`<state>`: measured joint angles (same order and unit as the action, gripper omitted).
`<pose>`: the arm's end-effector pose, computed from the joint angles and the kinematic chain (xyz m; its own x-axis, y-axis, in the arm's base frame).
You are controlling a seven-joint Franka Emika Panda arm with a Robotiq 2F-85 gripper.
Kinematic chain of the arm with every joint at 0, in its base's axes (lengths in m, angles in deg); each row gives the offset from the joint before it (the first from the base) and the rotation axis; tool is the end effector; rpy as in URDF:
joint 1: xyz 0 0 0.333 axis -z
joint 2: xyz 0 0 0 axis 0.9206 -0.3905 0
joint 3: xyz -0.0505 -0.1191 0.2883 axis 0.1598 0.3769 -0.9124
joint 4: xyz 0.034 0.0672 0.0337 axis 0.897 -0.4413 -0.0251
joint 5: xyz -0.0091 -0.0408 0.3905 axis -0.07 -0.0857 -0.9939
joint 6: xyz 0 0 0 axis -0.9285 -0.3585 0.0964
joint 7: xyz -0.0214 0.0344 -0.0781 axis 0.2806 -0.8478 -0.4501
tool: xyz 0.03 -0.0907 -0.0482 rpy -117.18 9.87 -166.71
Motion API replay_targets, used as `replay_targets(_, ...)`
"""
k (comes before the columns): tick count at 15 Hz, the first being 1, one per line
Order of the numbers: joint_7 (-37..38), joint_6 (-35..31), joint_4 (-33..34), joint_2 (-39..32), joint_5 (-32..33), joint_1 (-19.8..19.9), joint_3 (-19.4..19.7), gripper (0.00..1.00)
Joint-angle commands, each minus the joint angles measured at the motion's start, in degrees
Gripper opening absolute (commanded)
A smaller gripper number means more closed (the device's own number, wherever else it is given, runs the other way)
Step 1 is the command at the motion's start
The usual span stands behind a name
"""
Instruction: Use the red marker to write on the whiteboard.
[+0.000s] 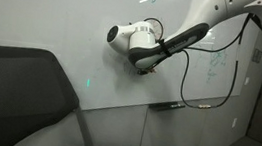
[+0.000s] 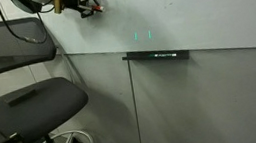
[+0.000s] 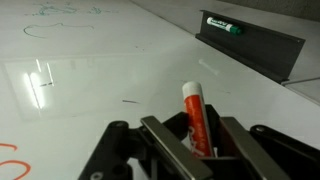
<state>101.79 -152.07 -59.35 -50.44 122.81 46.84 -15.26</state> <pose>0.6277 0.2468 0.4186 0.9037 0.4255 0.0476 0.0995 -0.3170 0.9432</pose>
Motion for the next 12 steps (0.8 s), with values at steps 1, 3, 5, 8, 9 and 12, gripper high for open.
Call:
replay_targets(1, -2.47, 0.44, 4.5, -2.03, 1.4, -0.75, 0.58, 0.06)
replay_targets(3, -3.05, 1.22, 4.98, -2.16, 1.94, -1.32, 0.62, 0.06)
replay_targets(5, -3.8, 2.36, 5.39, -2.15, 3.29, -2.14, 0.67, 0.06)
replay_targets(8, -4.94, 3.5, 5.61, -1.83, 5.46, -3.0, 0.52, 0.06)
replay_targets(9, -5.31, 3.9, 5.72, -1.67, 5.81, -3.2, 0.41, 0.06)
replay_targets(12, -6.06, 4.94, 5.49, -1.22, 7.05, -3.54, 0.35, 0.06)
